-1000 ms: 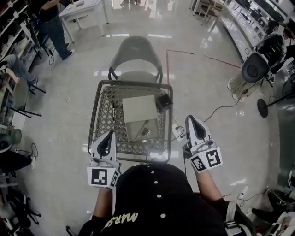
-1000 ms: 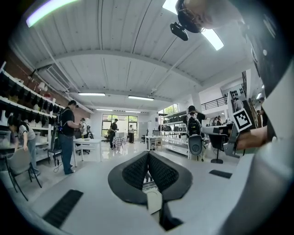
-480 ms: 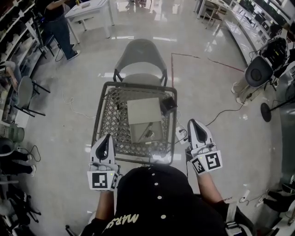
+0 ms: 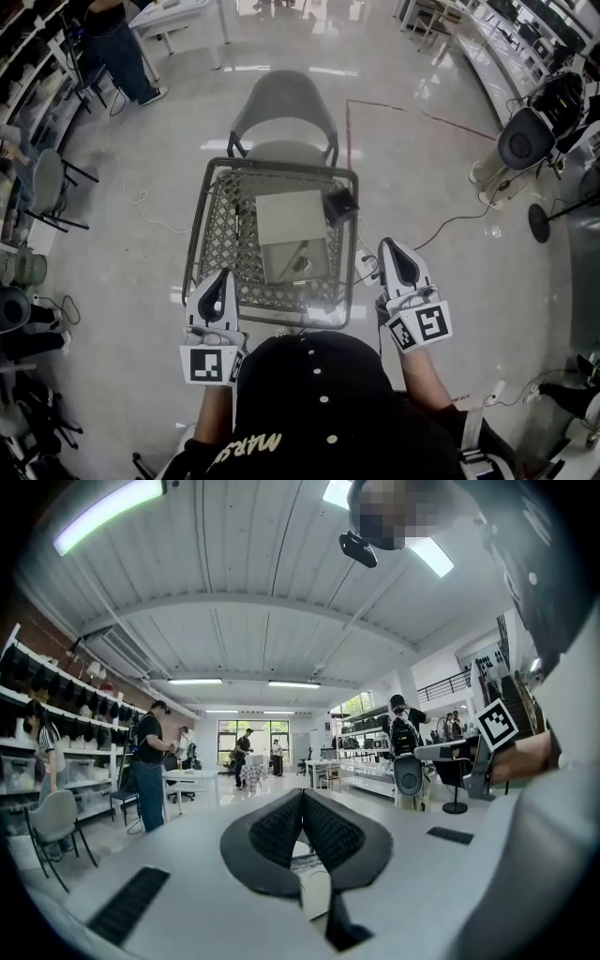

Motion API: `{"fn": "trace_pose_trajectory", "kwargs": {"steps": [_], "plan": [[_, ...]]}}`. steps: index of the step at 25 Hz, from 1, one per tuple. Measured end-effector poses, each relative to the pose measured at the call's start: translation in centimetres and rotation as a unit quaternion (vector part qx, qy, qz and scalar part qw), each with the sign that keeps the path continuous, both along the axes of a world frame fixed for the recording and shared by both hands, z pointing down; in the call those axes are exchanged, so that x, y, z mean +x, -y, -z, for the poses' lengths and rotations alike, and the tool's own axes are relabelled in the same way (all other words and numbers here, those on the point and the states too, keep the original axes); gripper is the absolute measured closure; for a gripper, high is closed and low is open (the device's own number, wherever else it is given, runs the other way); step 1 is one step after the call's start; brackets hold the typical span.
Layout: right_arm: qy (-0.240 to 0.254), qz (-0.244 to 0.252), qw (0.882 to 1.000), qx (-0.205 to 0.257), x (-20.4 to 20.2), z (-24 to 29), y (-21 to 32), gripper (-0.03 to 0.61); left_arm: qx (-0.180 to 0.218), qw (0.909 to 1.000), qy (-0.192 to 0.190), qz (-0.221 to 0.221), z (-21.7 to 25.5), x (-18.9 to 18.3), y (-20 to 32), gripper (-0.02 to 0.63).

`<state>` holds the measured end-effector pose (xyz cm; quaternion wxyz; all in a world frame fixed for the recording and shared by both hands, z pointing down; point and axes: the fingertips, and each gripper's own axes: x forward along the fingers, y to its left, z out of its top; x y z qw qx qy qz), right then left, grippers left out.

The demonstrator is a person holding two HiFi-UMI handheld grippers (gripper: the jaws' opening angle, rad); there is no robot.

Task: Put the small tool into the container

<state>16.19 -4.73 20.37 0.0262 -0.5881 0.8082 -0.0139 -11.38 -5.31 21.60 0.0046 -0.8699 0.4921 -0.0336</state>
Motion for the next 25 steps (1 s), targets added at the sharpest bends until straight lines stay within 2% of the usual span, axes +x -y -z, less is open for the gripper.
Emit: {"fn": "trace_pose_trajectory", "kwargs": {"steps": [25], "plan": [[-0.022, 0.016, 1.000, 0.002, -1.3, 0.1, -0.1, 0.565, -0.007, 0.9999, -0.008, 0.002, -0.3, 0.3, 0.0, 0.588]]}}
